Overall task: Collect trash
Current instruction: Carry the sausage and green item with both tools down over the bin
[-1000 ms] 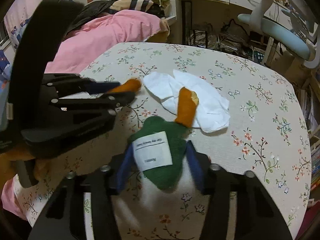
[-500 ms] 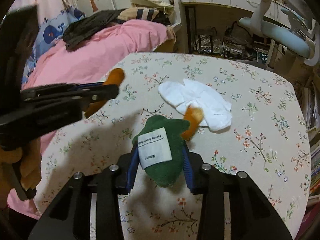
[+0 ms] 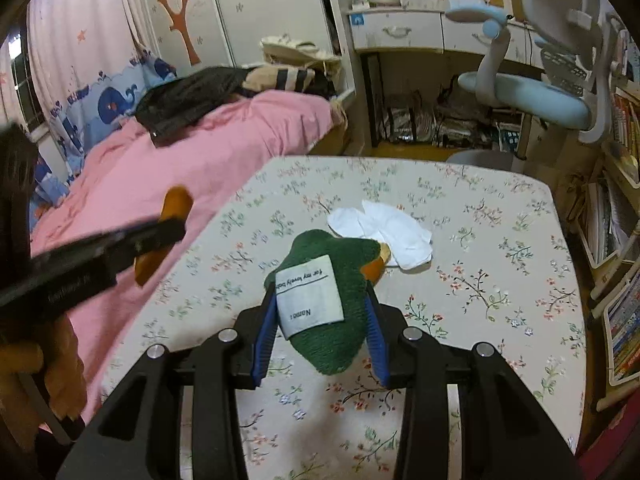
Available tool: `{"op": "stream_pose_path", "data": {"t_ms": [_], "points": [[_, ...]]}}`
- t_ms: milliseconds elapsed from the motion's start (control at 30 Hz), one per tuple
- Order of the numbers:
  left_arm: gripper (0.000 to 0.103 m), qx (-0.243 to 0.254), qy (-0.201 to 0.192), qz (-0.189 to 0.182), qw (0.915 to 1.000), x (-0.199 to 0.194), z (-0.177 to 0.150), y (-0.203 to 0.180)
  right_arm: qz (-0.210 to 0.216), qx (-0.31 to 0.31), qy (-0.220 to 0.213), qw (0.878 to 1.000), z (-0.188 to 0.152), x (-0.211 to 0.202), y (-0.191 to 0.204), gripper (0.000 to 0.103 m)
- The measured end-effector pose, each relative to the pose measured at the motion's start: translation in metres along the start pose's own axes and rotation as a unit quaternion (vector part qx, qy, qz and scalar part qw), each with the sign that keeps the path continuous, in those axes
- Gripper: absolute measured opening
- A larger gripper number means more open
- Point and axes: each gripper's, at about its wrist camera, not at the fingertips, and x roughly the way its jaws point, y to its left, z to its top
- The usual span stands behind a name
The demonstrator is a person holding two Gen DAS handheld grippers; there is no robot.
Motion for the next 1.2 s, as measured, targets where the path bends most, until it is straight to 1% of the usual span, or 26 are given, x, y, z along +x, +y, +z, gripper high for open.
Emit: {"op": "stream_pose_path", "data": {"t_ms": [233, 433, 633, 833, 1000, 1200], "points": [[0.016, -0.011, -0.018, 0.017, 0.9996, -0.035, -0.027, 0.0, 0.003, -0.002, -0.016, 1.0, -0.011, -0.023, 0.009, 0.04], [0.016, -0.017, -0.055, 0.034, 0.9978, -0.071, -0.047, -0.008, 0.003, -0.008, -0.037, 0.999, -0.026, -0.047, 0.016, 0.04], [0.017, -0.008, -0.083, 0.036, 0.9958, -0.11, -0.074, -0.026, 0.007, -0.011, -0.067, 0.998, -0.048, -0.083, 0.024, 0.04], [0.017, -0.003, -0.083, 0.033, 0.996, -0.132, -0.098, -0.036, 0.003, -0.016, -0.087, 0.996, -0.072, -0.111, 0.029, 0.041], [0.017, -0.002, -0.084, 0.027, 0.9961, -0.146, -0.115, -0.045, 0.0, -0.004, -0.09, 0.996, -0.083, -0.119, 0.025, 0.041], [0.017, 0.004, -0.076, 0.026, 0.9968, -0.153, -0.133, -0.053, 0.001, 0.003, -0.09, 0.996, -0.094, -0.125, 0.027, 0.041]]}}
